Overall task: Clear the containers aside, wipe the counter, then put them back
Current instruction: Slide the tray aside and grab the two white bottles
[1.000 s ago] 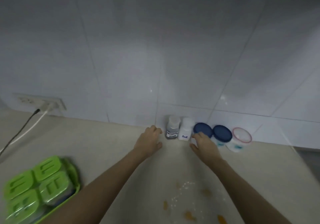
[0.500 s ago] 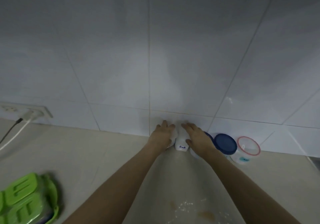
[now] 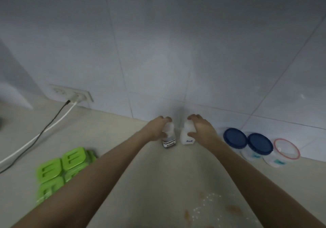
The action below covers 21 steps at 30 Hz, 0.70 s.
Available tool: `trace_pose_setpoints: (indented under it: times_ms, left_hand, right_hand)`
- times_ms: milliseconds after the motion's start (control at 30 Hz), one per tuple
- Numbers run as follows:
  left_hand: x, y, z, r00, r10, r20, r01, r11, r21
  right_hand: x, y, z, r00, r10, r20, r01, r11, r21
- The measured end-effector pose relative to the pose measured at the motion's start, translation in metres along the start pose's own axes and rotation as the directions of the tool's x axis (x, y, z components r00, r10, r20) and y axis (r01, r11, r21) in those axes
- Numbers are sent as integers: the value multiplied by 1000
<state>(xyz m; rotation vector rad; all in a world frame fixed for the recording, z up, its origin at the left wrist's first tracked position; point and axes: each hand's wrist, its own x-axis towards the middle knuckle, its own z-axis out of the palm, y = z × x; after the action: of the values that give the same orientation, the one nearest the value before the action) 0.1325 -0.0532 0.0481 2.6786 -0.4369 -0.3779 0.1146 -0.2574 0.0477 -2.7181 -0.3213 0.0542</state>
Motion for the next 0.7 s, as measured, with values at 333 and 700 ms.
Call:
trace_pose_setpoints:
  times_ms: [333, 700]
  left_hand:
    - [-117, -127, -46, 961, -259, -99, 262, 965, 18]
    - [-164, -176, -36, 927, -347, -144, 342, 938, -54]
  right_hand:
    - [29, -156, 66, 984, -148, 99, 134, 982, 135]
    - [38, -225, 123, 946, -282, 159, 264, 956, 128]
